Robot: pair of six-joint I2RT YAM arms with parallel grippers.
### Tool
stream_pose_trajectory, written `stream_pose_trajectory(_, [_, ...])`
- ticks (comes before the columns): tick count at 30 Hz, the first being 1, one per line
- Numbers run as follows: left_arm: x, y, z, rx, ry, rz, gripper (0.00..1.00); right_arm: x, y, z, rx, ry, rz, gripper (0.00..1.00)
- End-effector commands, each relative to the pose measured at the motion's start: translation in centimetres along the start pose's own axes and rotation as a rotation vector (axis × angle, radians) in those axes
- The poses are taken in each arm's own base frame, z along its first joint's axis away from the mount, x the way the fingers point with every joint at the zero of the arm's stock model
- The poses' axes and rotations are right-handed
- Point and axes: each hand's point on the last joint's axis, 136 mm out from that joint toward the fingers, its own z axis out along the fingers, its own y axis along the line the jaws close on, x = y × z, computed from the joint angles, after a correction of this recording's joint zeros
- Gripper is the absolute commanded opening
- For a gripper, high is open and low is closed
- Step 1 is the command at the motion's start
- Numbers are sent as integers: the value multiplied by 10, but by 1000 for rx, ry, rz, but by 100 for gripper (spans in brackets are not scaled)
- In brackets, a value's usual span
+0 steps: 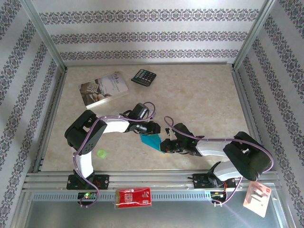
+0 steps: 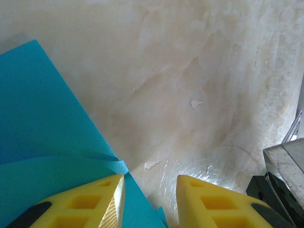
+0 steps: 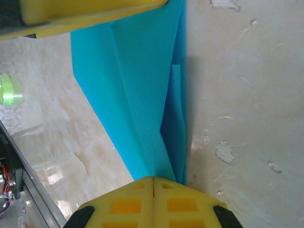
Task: Fold a paper plane with a square sheet of paper (pick it up from the middle)
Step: Fourth fold the wing at the center of the table.
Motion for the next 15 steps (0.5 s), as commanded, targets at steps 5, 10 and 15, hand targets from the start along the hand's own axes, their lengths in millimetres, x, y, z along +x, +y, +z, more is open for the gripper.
stream_pose_trajectory(5, [-21, -11, -12, -14, -38, 14, 37, 31, -44, 0, 124, 52, 101, 0])
stream_pose_trajectory(10, [-28, -38, -31, 64, -90, 8, 38, 32, -46, 1, 129, 43, 124, 0])
stream_pose_trajectory(15, [-7, -33, -41, 88, -104, -82, 32, 30, -45, 2, 127, 38, 134, 0])
